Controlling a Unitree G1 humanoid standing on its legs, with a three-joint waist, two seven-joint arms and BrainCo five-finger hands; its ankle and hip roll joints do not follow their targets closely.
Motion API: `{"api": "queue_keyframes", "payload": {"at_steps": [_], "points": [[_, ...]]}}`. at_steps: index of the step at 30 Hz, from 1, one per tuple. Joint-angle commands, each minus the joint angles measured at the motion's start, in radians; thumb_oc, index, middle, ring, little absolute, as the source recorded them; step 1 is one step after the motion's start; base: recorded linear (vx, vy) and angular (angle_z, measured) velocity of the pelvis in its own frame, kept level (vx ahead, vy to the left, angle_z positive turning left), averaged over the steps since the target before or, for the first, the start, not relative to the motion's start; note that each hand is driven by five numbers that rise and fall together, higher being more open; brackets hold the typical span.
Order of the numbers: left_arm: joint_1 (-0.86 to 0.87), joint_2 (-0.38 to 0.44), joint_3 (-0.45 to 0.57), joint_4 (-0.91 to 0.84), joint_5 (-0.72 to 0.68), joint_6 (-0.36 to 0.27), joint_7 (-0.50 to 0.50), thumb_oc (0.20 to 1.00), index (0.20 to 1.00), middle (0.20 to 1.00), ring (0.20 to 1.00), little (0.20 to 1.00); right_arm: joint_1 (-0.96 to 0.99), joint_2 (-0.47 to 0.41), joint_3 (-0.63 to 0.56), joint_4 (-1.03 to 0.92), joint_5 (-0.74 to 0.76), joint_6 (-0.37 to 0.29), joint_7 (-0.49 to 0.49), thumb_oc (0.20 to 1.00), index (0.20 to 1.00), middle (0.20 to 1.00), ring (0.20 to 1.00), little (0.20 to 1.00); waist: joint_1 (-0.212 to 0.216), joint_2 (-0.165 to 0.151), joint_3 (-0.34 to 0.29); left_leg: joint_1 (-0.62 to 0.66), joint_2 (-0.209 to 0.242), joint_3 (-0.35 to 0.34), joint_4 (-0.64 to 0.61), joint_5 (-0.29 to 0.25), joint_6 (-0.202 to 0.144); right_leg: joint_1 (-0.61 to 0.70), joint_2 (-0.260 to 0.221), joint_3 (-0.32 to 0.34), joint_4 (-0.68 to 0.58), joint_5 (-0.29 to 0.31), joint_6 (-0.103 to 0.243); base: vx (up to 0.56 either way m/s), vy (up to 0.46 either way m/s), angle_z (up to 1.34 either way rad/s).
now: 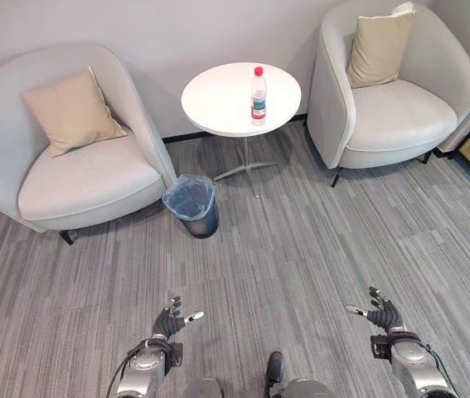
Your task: Gather garbage on tea table into small bin, then transfer packed bag to large trash can.
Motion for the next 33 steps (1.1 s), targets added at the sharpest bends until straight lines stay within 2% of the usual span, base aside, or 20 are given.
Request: {"api": "queue_keyframes", "payload": {"at_steps": [1,4,6,7,9,10,11,12,13,14,17,20,23,25,26,27,30,32,33], "points": [[0.021,0.041,-0.006,-0.031,-0.003,-0.023,-0.002,1.000,1.000,1.000,1.000,1.000,0.009,-0.011,-0.009,-0.002,0.030,-0.018,-0.018,1.000,1.000,1.000,1.000,1.000,0.047,0.008,0.027,-0.045,-0.033,0.033,-0.050,0.106,0.042,0.049,-0.039,0.089,0.048,-0.182,0.154,0.33,0.056,0.16],[0.040,0.042,0.008,-0.027,-0.003,-0.023,0.004,1.000,1.000,1.000,1.000,1.000,0.008,-0.005,-0.003,0.006,0.017,-0.010,-0.023,1.000,1.000,1.000,1.000,1.000,0.073,0.012,0.030,-0.090,-0.035,0.033,-0.101,0.143,0.035,0.086,-0.029,0.127,0.055,-0.210,0.154,0.32,0.118,-0.27],[0.058,0.040,0.019,-0.019,0.005,-0.021,-0.002,1.000,1.000,1.000,1.000,1.000,0.013,0.002,-0.002,0.001,-0.001,-0.010,-0.014,1.000,1.000,1.000,1.000,1.000,0.079,0.019,0.010,-0.059,-0.030,0.027,-0.123,0.147,0.050,0.124,-0.029,0.146,0.057,-0.233,0.166,0.42,0.215,-0.58],[0.068,0.043,0.022,-0.021,0.005,-0.022,-0.002,1.000,1.000,1.000,1.000,1.000,0.011,0.008,0.001,-0.003,-0.013,-0.008,-0.013,1.000,1.000,1.000,1.000,1.000,0.084,0.008,-0.001,-0.063,-0.039,0.038,-0.086,0.132,0.065,0.140,-0.058,0.158,0.067,-0.241,0.177,0.41,0.230,-0.68],[0.070,0.053,0.028,-0.019,0.008,-0.024,-0.005,1.000,1.000,1.000,1.000,1.000,0.007,0.020,0.007,-0.009,-0.015,-0.006,-0.006,1.000,1.000,1.000,1.000,1.000,0.094,-0.004,-0.010,-0.056,-0.044,0.060,-0.063,0.109,0.079,0.129,-0.083,0.172,0.103,-0.242,0.189,0.34,0.205,-0.66],[0.064,0.063,0.037,-0.013,0.008,-0.025,0.000,1.000,1.000,1.000,1.000,1.000,-0.007,0.027,0.015,-0.010,-0.018,-0.004,-0.001,1.000,1.000,1.000,1.000,1.000,0.097,-0.006,-0.011,-0.045,-0.048,0.078,-0.047,0.080,0.097,0.099,-0.100,0.177,0.183,-0.235,0.211,0.34,0.234,-0.70],[0.050,0.075,0.042,-0.005,0.010,-0.028,0.008,1.000,1.000,1.000,1.000,1.000,-0.021,0.032,0.023,-0.020,-0.019,-0.008,-0.002,1.000,1.000,1.000,1.000,1.000,0.094,-0.007,-0.010,-0.028,-0.052,0.086,-0.041,0.052,0.112,0.054,-0.106,0.183,0.257,-0.220,0.233,0.41,0.263,-0.65],[0.044,0.084,0.047,-0.008,0.009,-0.033,0.013,1.000,1.000,1.000,1.000,1.000,-0.029,0.034,0.026,-0.028,-0.017,-0.007,0.004,1.000,1.000,1.000,1.000,1.000,0.083,0.002,-0.005,0.021,-0.060,0.090,-0.051,0.021,0.128,-0.018,-0.113,0.176,0.302,-0.187,0.234,0.37,0.189,-0.29],[0.045,0.086,0.052,-0.009,0.004,-0.035,0.018,1.000,1.000,1.000,1.000,1.000,-0.038,0.032,0.027,-0.023,-0.017,-0.007,0.003,1.000,1.000,1.000,1.000,1.000,0.080,0.008,-0.003,0.048,-0.061,0.092,-0.062,0.010,0.130,-0.042,-0.121,0.146,0.288,-0.172,0.231,0.36,0.106,-0.16],[0.046,0.085,0.052,-0.006,0.001,-0.033,0.016,1.000,1.000,1.000,1.000,1.000,-0.045,0.028,0.034,-0.018,-0.026,-0.002,0.003,1.000,1.000,1.000,1.000,1.000,0.076,0.015,0.002,0.078,-0.056,0.098,-0.075,-0.004,0.129,-0.072,-0.139,0.087,0.251,-0.152,0.230,0.26,0.022,-0.32],[0.044,0.074,0.050,0.010,0.002,-0.032,0.012,1.000,1.000,1.000,1.000,1.000,-0.053,0.018,0.041,-0.008,-0.034,0.002,0.005,1.000,1.000,1.000,1.000,1.000,0.055,0.022,0.023,0.177,-0.065,0.096,-0.106,-0.038,0.129,-0.138,-0.141,0.019,0.174,-0.094,0.228,0.36,-0.021,-0.35],[0.041,0.068,0.053,0.015,0.006,-0.034,0.013,1.000,1.000,1.000,1.000,1.000,-0.044,0.011,0.035,-0.013,-0.039,0.007,0.005,1.000,1.000,1.000,1.000,1.000,0.037,0.022,0.028,0.215,-0.076,0.076,-0.108,-0.058,0.127,-0.183,-0.141,0.028,0.136,-0.061,0.237,0.32,-0.068,0.01],[0.029,0.063,0.049,0.021,0.008,-0.038,0.018,1.000,1.000,1.000,1.000,1.000,-0.030,0.006,0.028,-0.011,-0.041,0.007,0.007,1.000,1.000,1.000,1.000,1.000,0.010,0.020,0.031,0.284,-0.080,0.027,-0.104,-0.106,0.112,-0.228,-0.143,0.094,0.125,-0.021,0.252,0.44,-0.170,0.32],[0.028,0.057,0.042,0.026,0.014,-0.043,0.020,1.000,1.000,1.000,1.000,1.000,-0.018,0.004,0.028,-0.013,-0.036,-0.003,0.009,1.000,1.000,1.000,1.000,1.000,0.001,0.021,0.018,0.311,-0.073,0.001,-0.090,-0.132,0.099,-0.218,-0.137,0.118,0.129,-0.012,0.237,0.30,-0.169,0.63],[0.028,0.056,0.042,0.026,0.014,-0.043,0.020,1.000,1.000,1.000,1.000,1.000,-0.018,0.003,0.028,-0.013,-0.036,-0.004,0.009,1.000,1.000,1.000,1.000,1.000,0.001,0.022,0.019,0.312,-0.072,0.000,-0.090,-0.133,0.099,-0.216,-0.136,0.116,0.129,-0.013,0.237,0.34,-0.267,0.68],[0.025,0.049,0.038,0.025,0.006,-0.041,0.018,1.000,1.000,1.000,1.000,1.000,-0.015,-0.002,0.025,-0.016,-0.030,-0.008,0.009,1.000,1.000,1.000,1.000,1.000,-0.005,0.035,0.007,0.311,-0.039,-0.005,-0.049,-0.122,0.070,-0.197,-0.123,0.110,0.138,-0.024,0.217,0.26,-0.268,0.56],[0.017,0.038,0.022,0.016,-0.007,-0.033,0.012,1.000,1.000,1.000,1.000,1.000,-0.010,-0.015,0.020,-0.017,-0.009,-0.013,0.007,1.000,1.000,1.000,1.000,1.000,-0.009,0.034,0.013,0.234,0.002,-0.010,0.112,-0.042,0.033,-0.157,-0.109,0.087,0.123,-0.050,0.180,0.19,-0.272,0.41],[0.015,0.034,0.023,0.015,-0.017,-0.032,0.013,1.000,1.000,1.000,1.000,1.000,-0.008,-0.025,0.021,-0.017,-0.007,-0.012,0.003,1.000,1.000,1.000,1.000,1.000,-0.006,0.033,0.013,0.209,0.038,0.016,0.158,0.005,0.028,-0.120,-0.095,0.065,0.111,-0.081,0.160,0.20,-0.228,0.20],[0.014,0.032,0.023,0.016,-0.022,-0.030,0.010,1.000,1.000,1.000,1.000,1.000,-0.009,-0.027,0.021,-0.012,-0.010,-0.004,0.004,1.000,1.000,1.000,1.000,1.000,-0.004,0.034,0.014,0.207,0.043,0.022,0.152,0.001,0.033,-0.106,-0.091,0.062,0.106,-0.092,0.157,0.19,-0.173,0.09]]}}
